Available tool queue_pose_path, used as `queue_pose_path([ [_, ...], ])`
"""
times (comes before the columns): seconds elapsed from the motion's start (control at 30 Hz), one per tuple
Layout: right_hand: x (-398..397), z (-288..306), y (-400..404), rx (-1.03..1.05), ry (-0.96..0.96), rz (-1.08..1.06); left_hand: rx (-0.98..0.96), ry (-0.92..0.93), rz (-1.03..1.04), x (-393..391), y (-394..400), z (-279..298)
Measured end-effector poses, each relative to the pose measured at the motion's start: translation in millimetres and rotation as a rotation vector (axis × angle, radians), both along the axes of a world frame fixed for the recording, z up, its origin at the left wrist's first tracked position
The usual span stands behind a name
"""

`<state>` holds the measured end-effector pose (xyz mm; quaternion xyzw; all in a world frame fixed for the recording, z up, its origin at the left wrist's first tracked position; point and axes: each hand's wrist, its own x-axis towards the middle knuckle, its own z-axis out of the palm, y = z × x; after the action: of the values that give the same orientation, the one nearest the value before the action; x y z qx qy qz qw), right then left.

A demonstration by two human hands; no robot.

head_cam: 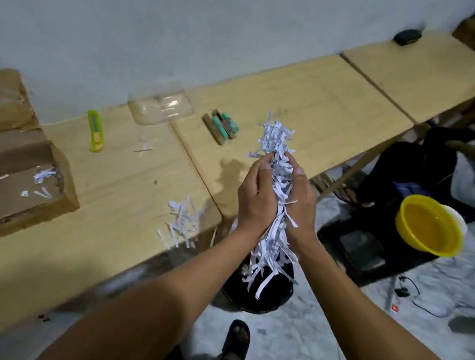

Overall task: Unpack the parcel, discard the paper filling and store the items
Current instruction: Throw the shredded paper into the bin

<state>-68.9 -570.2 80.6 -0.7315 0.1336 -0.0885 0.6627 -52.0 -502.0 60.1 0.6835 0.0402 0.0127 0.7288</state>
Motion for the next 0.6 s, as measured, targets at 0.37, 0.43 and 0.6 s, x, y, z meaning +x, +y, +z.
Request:
queue_pose_path([
  [0.37,-42,-175,-85,0.042,0.299,-0.171,0.079,0.318,-0.1,-36,-89,-170],
  [0.43,-49,-219,-90,0.03,0.356,-0.166,0.089,0.399,-0.102,-42,-94,-211],
  [0.6,-58,-334,-95,0.123,0.491,-0.186,0.145,0.536,-0.1,-50,-99,-315],
])
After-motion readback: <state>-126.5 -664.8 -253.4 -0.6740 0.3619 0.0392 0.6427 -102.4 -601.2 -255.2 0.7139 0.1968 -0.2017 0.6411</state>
